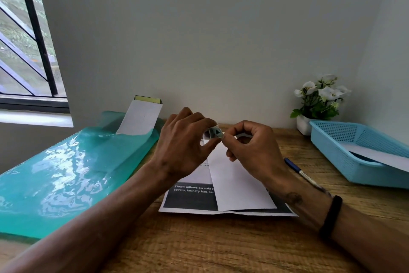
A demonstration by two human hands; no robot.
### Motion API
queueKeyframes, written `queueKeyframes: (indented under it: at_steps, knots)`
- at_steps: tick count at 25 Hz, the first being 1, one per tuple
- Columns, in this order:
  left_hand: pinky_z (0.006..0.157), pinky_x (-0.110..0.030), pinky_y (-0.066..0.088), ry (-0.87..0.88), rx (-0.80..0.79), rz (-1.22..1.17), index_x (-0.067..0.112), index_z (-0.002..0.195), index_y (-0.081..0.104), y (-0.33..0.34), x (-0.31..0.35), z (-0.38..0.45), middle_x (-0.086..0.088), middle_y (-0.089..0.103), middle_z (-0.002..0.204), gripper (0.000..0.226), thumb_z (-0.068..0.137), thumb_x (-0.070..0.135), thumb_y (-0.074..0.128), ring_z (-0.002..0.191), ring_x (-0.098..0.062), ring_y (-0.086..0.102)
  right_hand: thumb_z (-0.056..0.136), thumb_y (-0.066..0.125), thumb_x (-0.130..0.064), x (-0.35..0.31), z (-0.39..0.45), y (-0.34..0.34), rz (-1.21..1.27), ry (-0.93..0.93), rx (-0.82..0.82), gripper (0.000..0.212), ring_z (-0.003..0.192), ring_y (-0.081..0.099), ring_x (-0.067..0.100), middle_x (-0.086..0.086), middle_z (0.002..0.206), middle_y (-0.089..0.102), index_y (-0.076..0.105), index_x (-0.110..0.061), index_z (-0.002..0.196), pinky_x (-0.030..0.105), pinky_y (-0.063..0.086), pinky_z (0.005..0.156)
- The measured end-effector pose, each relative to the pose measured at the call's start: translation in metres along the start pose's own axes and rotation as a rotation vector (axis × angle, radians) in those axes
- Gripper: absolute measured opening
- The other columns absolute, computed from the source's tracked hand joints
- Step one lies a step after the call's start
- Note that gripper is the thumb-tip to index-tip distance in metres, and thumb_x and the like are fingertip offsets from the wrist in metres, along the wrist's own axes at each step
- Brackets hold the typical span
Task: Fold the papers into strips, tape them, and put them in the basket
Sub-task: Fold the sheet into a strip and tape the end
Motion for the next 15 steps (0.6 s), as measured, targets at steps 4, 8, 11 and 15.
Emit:
queueKeyframes:
  at_steps: [4, 8, 11, 15]
  knots:
    - [0.075, -0.031, 0.04, -0.026, -0.077, 0.045, 0.022, 0.105, 0.077, 0.007, -0.01, 0.001, 0.003, 0.073, 0.097, 0.032, 0.086, 0.047, 0.079, 0.09, -0.017, 0.055, 0.092, 0.073, -0.015, 0.006, 0.001, -0.001, 0.051, 0.084, 0.012, 0.004, 0.054, 0.07, 0.008, 0.002, 0.075, 0.074, 0.073, -0.012, 0.09, 0.021, 0.059, 0.054]
    - [0.089, -0.039, 0.04, -0.171, -0.219, 0.128, 0.026, 0.097, 0.076, 0.004, -0.037, 0.0, 0.006, 0.071, 0.099, 0.022, 0.088, 0.046, 0.074, 0.102, -0.019, 0.054, 0.094, 0.073, -0.016, 0.021, 0.006, -0.004, 0.244, 0.282, 0.027, 0.011, 0.058, 0.07, 0.014, 0.011, 0.091, 0.077, 0.075, -0.007, 0.099, 0.03, 0.06, 0.06]
    - [0.099, -0.042, 0.042, -0.272, -0.381, 0.169, 0.026, 0.101, 0.075, 0.011, -0.053, -0.004, 0.006, 0.073, 0.108, 0.03, 0.084, 0.051, 0.076, 0.11, -0.02, 0.056, 0.092, 0.075, -0.014, 0.031, 0.006, -0.006, 0.381, 0.422, 0.023, 0.008, 0.062, 0.07, 0.015, 0.013, 0.099, 0.078, 0.076, -0.01, 0.099, 0.028, 0.057, 0.058]
    - [0.1, -0.046, 0.046, -0.301, -0.447, 0.121, 0.027, 0.116, 0.073, 0.01, -0.05, -0.006, 0.002, 0.068, 0.119, 0.046, 0.084, 0.059, 0.075, 0.119, -0.023, 0.054, 0.09, 0.077, -0.014, 0.034, 0.005, -0.005, 0.483, 0.51, 0.013, 0.009, 0.071, 0.07, 0.018, 0.013, 0.106, 0.076, 0.076, -0.011, 0.099, 0.027, 0.058, 0.056]
Point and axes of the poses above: each hand's wrist, its own z-axis towards the middle knuckle, its own y-axis out of the palm, x = y × z, the point moved 5 cm from there along z, towards the middle knuckle
